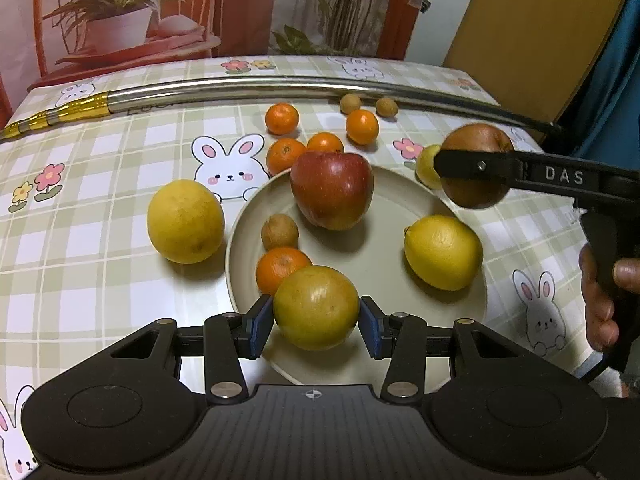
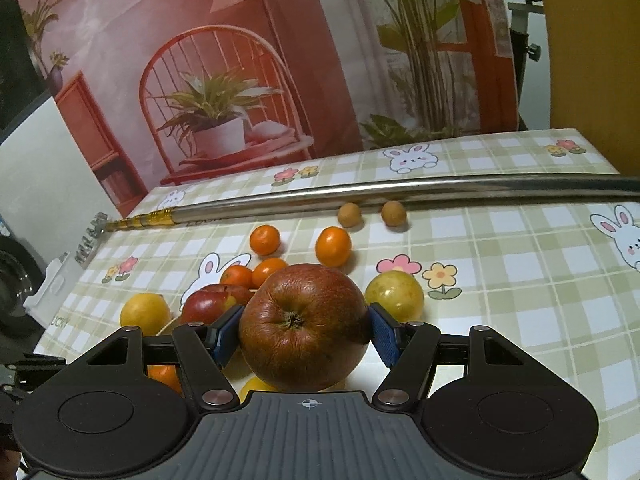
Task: Organize fruits
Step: 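Carry the orange over the plate with left while right lowers the apple onto it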
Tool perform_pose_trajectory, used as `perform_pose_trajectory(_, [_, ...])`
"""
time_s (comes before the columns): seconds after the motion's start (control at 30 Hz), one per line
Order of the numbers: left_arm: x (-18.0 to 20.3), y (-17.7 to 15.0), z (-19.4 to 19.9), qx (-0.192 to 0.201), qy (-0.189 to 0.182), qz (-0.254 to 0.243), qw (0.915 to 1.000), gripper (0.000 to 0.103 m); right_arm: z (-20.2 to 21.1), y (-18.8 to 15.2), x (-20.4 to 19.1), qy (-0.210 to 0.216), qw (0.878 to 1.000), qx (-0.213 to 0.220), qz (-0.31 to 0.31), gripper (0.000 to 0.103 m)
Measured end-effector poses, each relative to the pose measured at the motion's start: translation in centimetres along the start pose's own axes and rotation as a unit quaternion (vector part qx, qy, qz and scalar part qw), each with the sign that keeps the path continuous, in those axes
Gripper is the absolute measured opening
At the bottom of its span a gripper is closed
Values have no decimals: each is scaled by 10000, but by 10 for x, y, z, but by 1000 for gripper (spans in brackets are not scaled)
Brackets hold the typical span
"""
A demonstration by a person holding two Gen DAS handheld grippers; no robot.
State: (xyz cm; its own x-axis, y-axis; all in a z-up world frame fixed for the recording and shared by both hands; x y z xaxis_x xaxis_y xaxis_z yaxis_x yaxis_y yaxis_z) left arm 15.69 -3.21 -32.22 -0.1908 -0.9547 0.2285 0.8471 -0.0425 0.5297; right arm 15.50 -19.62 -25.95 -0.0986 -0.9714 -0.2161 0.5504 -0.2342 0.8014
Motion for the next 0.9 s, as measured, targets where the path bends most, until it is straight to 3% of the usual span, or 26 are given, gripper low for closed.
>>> perform_pose_trajectory(0.43, [-6,1,-13,-30,201,-68,9998,48,-35,1,-22,141,9959,-218,865,62])
perform_pose_trajectory(0.9, [-8,5,-15,136,288,-55,9995,49,-47,-6,-23,288,9953,-446,810,62])
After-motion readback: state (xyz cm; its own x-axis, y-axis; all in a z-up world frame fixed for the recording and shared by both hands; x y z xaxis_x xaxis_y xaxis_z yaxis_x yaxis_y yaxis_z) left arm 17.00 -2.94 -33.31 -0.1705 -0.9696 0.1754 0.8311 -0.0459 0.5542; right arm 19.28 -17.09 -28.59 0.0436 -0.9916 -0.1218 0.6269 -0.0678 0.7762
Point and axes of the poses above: each gripper's, at about its wrist camera, not at the fingertips, and z roughly against the way its jaws point, x to its right, y to its top, the point moved 9 cm from there along -z, roughly the way its jaws point, and after that the axes turned 9 degrees about z, right-handed, at the moved point
